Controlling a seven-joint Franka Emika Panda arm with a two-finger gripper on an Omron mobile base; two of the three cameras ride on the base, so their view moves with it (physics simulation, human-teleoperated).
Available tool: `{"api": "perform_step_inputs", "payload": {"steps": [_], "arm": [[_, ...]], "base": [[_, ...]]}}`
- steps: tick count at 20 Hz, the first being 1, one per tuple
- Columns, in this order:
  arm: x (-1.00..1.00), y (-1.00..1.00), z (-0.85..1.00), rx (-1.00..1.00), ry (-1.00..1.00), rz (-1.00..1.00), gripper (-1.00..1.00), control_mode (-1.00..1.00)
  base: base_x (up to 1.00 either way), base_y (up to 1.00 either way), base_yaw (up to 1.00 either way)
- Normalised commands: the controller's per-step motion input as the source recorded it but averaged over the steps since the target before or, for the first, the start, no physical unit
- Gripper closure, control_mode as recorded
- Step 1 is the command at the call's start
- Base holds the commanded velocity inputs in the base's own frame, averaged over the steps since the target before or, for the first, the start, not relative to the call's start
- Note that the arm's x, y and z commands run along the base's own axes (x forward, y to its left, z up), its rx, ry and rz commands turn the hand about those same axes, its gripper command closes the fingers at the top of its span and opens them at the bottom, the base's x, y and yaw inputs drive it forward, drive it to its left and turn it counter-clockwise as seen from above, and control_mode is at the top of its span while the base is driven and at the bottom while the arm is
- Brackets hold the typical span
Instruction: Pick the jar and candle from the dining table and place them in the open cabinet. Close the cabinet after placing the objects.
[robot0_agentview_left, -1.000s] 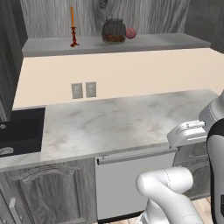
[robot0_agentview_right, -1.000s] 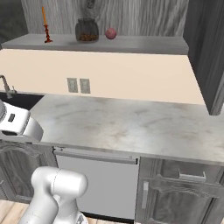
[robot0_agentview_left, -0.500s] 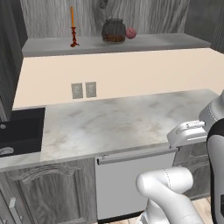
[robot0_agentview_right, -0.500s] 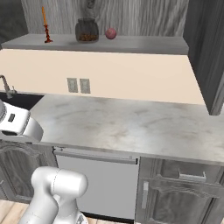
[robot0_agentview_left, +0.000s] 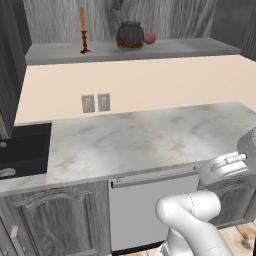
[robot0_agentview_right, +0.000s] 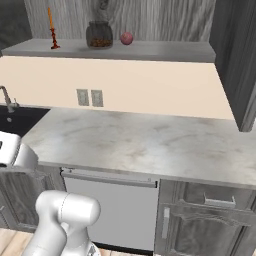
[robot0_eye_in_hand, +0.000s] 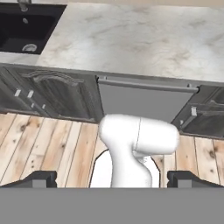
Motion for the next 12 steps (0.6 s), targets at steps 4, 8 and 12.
{"api": "perform_step_inputs", "payload": {"steps": [4, 8, 12], "arm": [[-0.88, 0.26, 0.11, 0.0, -0.14, 0.14, -1.0, -1.0], [-0.75, 0.36, 0.2, 0.0, -0.11, 0.11, -1.0, -1.0], [-0.36, 0.65, 0.02, 0.0, -0.04, 0.08, -1.0, -1.0]], "base": [[0.0, 0.0, 0.0], [0.0, 0.0, 0.0], [0.0, 0.0, 0.0]]}}
